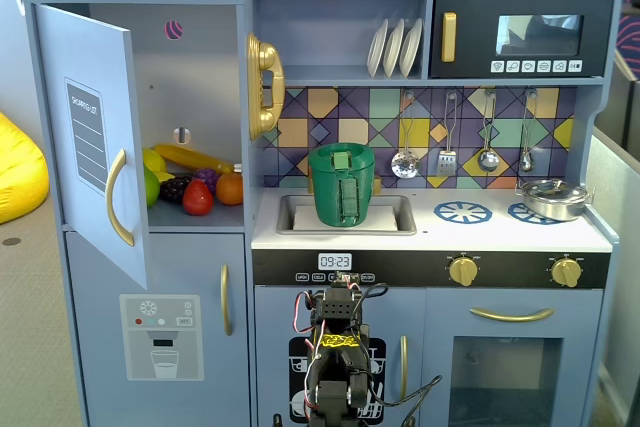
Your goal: Close the left cabinet door
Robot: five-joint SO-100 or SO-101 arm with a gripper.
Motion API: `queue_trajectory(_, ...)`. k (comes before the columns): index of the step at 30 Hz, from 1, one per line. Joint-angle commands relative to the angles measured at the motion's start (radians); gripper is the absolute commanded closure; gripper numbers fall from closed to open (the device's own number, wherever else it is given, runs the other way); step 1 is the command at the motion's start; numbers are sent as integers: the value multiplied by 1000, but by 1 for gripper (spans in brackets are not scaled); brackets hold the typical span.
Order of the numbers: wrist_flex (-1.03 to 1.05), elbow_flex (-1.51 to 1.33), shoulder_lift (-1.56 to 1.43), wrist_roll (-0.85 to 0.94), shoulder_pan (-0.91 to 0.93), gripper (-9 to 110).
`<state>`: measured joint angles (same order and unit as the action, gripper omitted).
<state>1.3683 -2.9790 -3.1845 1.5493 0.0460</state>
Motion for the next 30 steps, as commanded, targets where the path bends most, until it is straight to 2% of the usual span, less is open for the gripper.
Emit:
queue_trajectory(1, 164, -18, 6, -31, -29, 101)
queue_trajectory(11, 164, -18, 6, -34, -38, 101)
queue_trajectory(15, 152, -17, 8, 20, -120, 101)
queue_trajectory(18, 66, 18, 9, -21, -261, 101)
queue_trajectory(23, -230, 167, 5, -38, -551, 101)
queue_trajectory(27, -385, 253, -72, 77, -796, 101)
queue_trajectory(30, -419, 337, -71, 207, -973, 101)
